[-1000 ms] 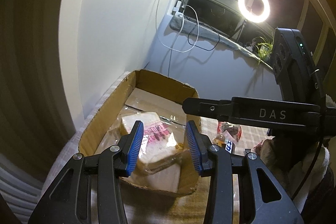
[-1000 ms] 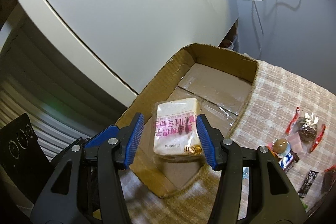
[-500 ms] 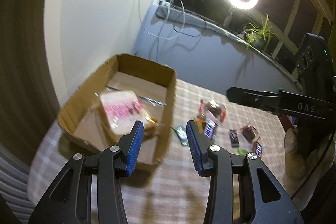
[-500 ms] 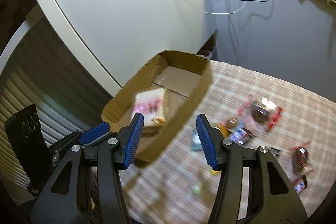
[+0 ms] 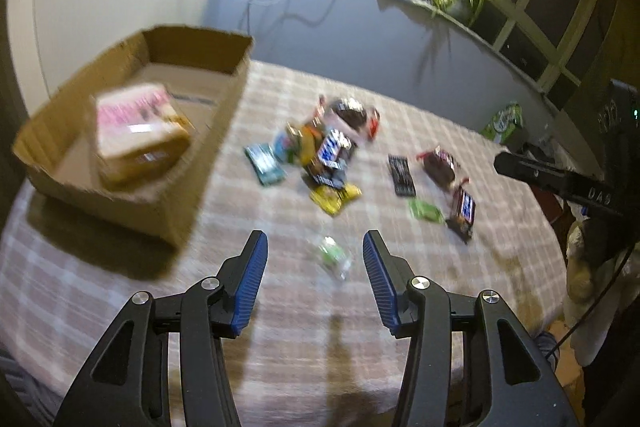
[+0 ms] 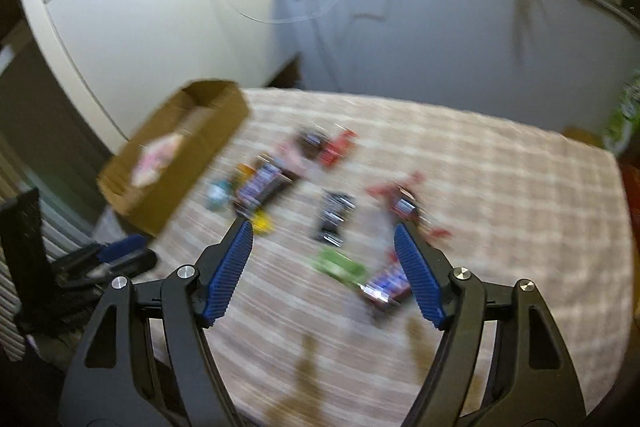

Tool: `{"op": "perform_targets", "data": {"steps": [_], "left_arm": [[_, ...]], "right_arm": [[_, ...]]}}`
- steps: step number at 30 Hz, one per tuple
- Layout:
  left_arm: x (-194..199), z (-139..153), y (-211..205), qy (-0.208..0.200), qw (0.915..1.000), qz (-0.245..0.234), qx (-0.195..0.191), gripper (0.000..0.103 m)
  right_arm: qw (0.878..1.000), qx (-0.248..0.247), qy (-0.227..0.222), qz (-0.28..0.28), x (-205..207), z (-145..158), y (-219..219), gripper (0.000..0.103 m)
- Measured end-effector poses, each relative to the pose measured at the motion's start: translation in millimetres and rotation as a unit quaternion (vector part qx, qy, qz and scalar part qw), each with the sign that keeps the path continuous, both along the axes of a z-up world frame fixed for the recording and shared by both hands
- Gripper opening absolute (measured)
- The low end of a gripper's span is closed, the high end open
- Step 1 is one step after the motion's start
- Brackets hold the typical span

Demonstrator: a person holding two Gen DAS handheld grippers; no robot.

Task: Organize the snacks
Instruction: 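Open the right tool and move it to the Snickers bar, grasping it, then carry the Snickers bar with the right tool into the box and release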

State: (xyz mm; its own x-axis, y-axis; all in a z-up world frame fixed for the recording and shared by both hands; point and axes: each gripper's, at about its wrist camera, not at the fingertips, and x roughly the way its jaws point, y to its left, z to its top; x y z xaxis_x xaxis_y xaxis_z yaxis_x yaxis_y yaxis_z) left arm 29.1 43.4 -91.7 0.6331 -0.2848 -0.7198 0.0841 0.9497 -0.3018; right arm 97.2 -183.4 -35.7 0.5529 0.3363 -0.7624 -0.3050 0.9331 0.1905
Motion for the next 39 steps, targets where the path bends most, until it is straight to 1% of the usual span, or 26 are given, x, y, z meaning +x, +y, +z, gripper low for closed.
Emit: {"op": "perform_targets", "data": {"steps": [2, 4, 8, 10, 13, 17, 20, 24, 26, 28, 30, 31, 33, 35, 39], "left_arm": [[1, -7, -7, 0.01, 0.9999, -0.006, 0.003, 0.049], [2, -12, -13, 0.018, 0.9998, -0.011, 0.007, 0.049], [4, -21, -19, 0.033, 0.9993, -0.015, 0.003, 0.049], [6, -26, -20, 0.042, 0.999, -0.016, 0.0, 0.049], [9, -31, -22, 0.05, 0.9986, -0.016, -0.007, 0.049], [14, -33, -25, 0.051, 0.9986, -0.013, -0.003, 0.049], [19, -34, -28, 0.046, 0.9988, -0.012, 0.009, 0.049], [23, -35, -35, 0.039, 0.9987, -0.019, 0.027, 0.046], [23, -36, -38, 0.032, 0.9982, -0.02, 0.046, 0.035], [23, -36, -39, 0.028, 0.9978, -0.02, 0.056, 0.032], [22, -36, -39, 0.024, 0.9974, -0.021, 0.064, 0.03], [22, -36, -40, 0.022, 0.9972, -0.021, 0.068, 0.028], [20, -36, -39, 0.019, 0.9971, -0.018, 0.071, 0.025], [20, -36, -36, 0.02, 0.9978, -0.012, 0.062, 0.024], [19, -34, -34, 0.019, 0.9982, -0.01, 0.057, 0.023]], "right_arm": [[1.0, -0.025, 0.009, -0.016, -2, -13, -16, 0.076], [0.999, -0.034, 0.023, -0.027, -3, -26, -28, 0.076], [0.997, -0.016, 0.065, -0.037, 0, -51, -42, 0.076], [0.996, -0.007, 0.077, -0.039, 3, -60, -42, 0.076], [0.995, -0.003, 0.086, -0.048, 11, -69, -39, 0.076], [0.993, 0.007, 0.096, -0.064, 22, -77, -36, 0.076], [0.993, -0.011, 0.089, -0.073, 29, -82, -29, 0.075], [0.993, -0.045, 0.078, -0.072, 32, -87, -22, 0.064], [0.993, -0.06, 0.072, -0.072, 30, -87, -21, 0.058], [0.993, -0.064, 0.07, -0.07, 30, -86, -22, 0.053], [0.993, -0.07, 0.069, -0.071, 29, -86, -25, 0.042], [0.993, -0.07, 0.069, -0.071, 28, -85, -27, 0.04], [0.993, -0.067, 0.071, -0.071, 28, -85, -31, 0.032], [0.993, -0.057, 0.074, -0.073, 26, -84, -37, 0.03], [0.993, -0.042, 0.078, -0.078, 25, -83, -43, 0.03]]}}
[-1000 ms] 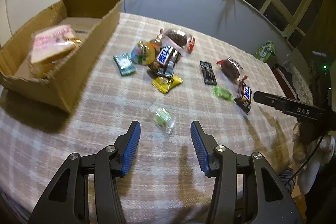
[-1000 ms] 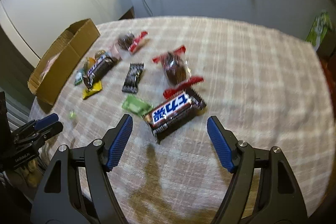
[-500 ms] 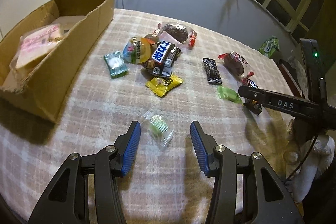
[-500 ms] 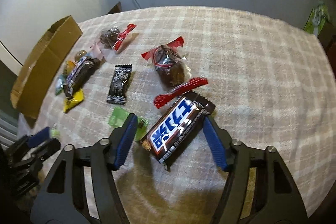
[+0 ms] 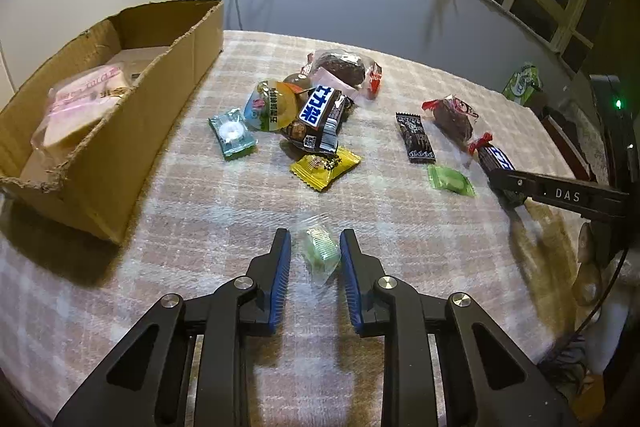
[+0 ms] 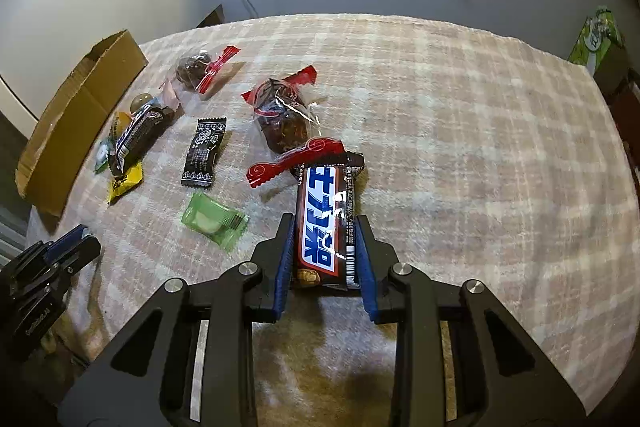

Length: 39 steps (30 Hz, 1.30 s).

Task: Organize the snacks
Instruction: 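Carry the Snickers bar with the right tool into the box and release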

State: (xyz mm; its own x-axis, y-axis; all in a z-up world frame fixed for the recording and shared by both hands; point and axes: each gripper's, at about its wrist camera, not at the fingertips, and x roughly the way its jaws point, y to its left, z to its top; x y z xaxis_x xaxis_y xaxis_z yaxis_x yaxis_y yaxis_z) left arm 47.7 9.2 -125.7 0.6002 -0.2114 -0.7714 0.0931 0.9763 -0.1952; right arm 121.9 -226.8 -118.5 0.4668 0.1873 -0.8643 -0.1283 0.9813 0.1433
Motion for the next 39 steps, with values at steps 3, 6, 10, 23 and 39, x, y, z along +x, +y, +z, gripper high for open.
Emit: {"op": "perform_targets", "data": {"steps": [3, 6, 10, 23, 39], "left_arm": [[-2, 5, 3, -0.005, 1.0, 0.001, -0.008, 0.023], [-5, 12, 5, -0.012, 0.9999, 0.002, -0.011, 0.023], [-8, 21, 11, -0.021, 0.9996, 0.008, -0.018, 0.023], [-8, 55, 53, -0.069, 0.9963, 0.047, -0.022, 0.023], [4, 69, 141, -0.094, 0.9867, 0.132, 0.003, 0.023]], "right_arm": [[1.0, 0.009, -0.003, -0.005, -5, 4, -3, 0.03], [1.0, 0.018, -0.009, -0.008, -14, 10, -8, 0.03], [0.999, 0.027, -0.018, -0.012, -27, 18, -11, 0.03], [0.996, 0.054, -0.068, 0.033, -36, 68, 31, 0.03], [0.985, 0.066, -0.09, 0.129, 2, 91, 147, 0.03]]}}
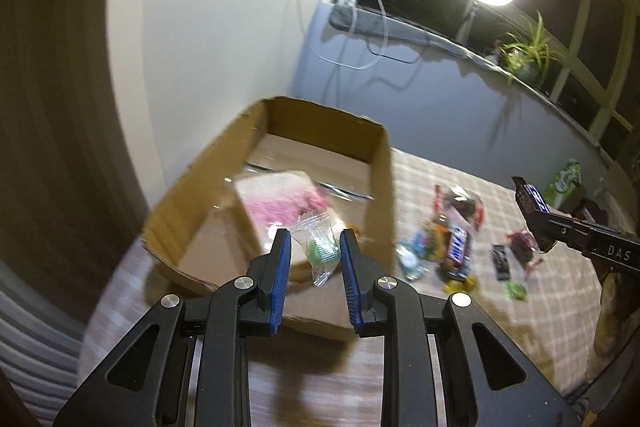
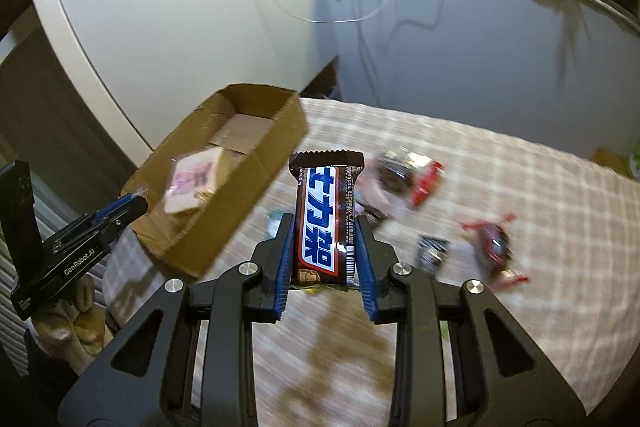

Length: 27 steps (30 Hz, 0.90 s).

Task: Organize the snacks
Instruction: 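Carry the Snickers bar with the right tool into the box and release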

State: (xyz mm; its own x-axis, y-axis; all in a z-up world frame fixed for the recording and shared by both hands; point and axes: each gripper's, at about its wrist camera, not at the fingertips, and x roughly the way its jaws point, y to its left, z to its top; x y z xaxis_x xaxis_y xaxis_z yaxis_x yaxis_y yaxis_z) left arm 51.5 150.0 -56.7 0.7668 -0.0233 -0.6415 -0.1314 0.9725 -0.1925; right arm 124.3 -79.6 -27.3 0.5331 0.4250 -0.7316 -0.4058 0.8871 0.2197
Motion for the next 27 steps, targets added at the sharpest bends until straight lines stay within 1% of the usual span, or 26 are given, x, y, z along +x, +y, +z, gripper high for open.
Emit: {"op": "perform_targets", "data": {"steps": [5, 13, 21, 27], "left_arm": [[3, -2, 20, 0.001, 0.9999, 0.015, 0.006, 0.023], [15, -6, 44, 0.003, 0.9994, 0.033, 0.006, 0.023], [22, -9, 51, 0.003, 0.9995, 0.032, 0.002, 0.023], [25, -11, 54, 0.008, 0.9994, 0.032, -0.005, 0.023]], "right_arm": [[1.0, -0.005, -0.005, 0.028, 18, 2, 36, 0.03], [0.998, -0.013, -0.002, 0.055, 42, -1, 84, 0.03], [0.996, -0.028, 0.008, 0.086, 58, -14, 128, 0.03], [0.994, -0.032, 0.018, 0.099, 64, -23, 147, 0.03]]}}
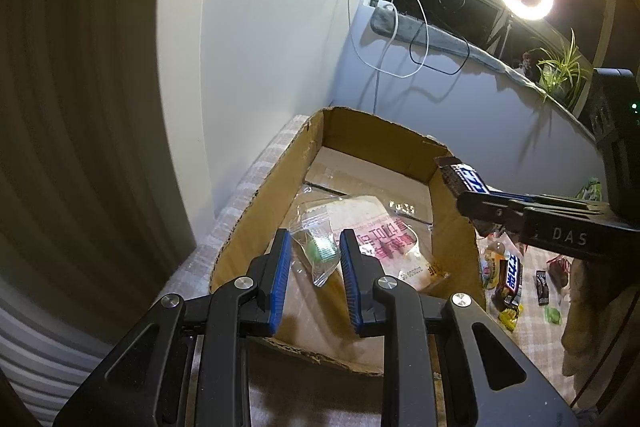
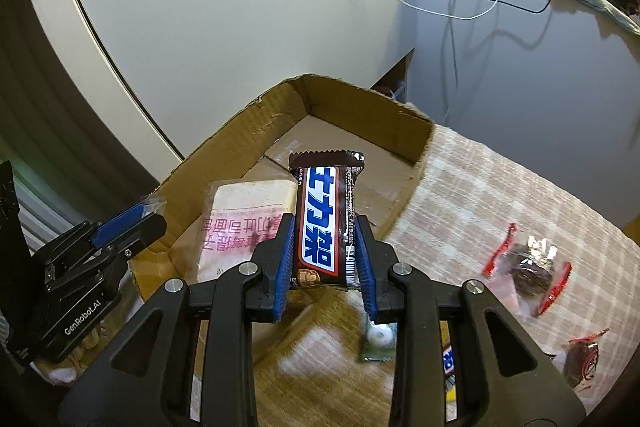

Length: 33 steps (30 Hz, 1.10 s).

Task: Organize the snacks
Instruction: 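Carry the Snickers bar with the right tool into the box and release, then grasp the red-tied chocolate bag with the right tool while the left tool grasps a Snickers bar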

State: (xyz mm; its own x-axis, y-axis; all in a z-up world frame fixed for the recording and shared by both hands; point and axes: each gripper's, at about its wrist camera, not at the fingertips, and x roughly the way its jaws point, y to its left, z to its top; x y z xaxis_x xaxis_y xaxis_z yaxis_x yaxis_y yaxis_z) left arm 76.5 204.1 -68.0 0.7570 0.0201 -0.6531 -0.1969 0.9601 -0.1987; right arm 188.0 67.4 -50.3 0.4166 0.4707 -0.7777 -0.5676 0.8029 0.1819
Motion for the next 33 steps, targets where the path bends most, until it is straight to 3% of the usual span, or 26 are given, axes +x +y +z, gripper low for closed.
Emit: {"op": "perform_targets", "data": {"steps": [7, 9, 11, 21, 27, 29, 33], "left_arm": [[0, 0, 1, 0.0, 1.0, 0.0, -0.004, 0.028], [1, 0, 2, 0.002, 1.0, 0.0, -0.004, 0.03], [0, 0, 2, 0.003, 1.0, 0.002, -0.006, 0.036], [-16, 19, -10, -0.012, 0.9999, -0.009, 0.003, 0.038], [-32, 38, -38, -0.053, 0.9966, -0.064, -0.002, 0.038], [-38, 42, -49, -0.068, 0.9948, -0.076, -0.006, 0.045], [-34, 47, -85, -0.057, 0.9909, -0.122, 0.003, 0.046]], "right_arm": [[1.0, -0.003, -0.004, 0.01, -1, -3, 10, 0.031], [1.0, -0.002, -0.007, 0.01, -3, -1, 11, 0.052], [1.0, 0.003, -0.017, 0.007, -6, 3, 10, 0.065], [0.999, 0.026, -0.042, -0.02, -41, 31, -36, 0.066], [0.995, 0.036, -0.067, -0.068, -74, 44, -102, 0.066], [0.993, 0.038, -0.076, -0.086, -86, 46, -128, 0.066], [0.987, 0.04, -0.085, -0.13, -102, 43, -178, 0.066]]}}
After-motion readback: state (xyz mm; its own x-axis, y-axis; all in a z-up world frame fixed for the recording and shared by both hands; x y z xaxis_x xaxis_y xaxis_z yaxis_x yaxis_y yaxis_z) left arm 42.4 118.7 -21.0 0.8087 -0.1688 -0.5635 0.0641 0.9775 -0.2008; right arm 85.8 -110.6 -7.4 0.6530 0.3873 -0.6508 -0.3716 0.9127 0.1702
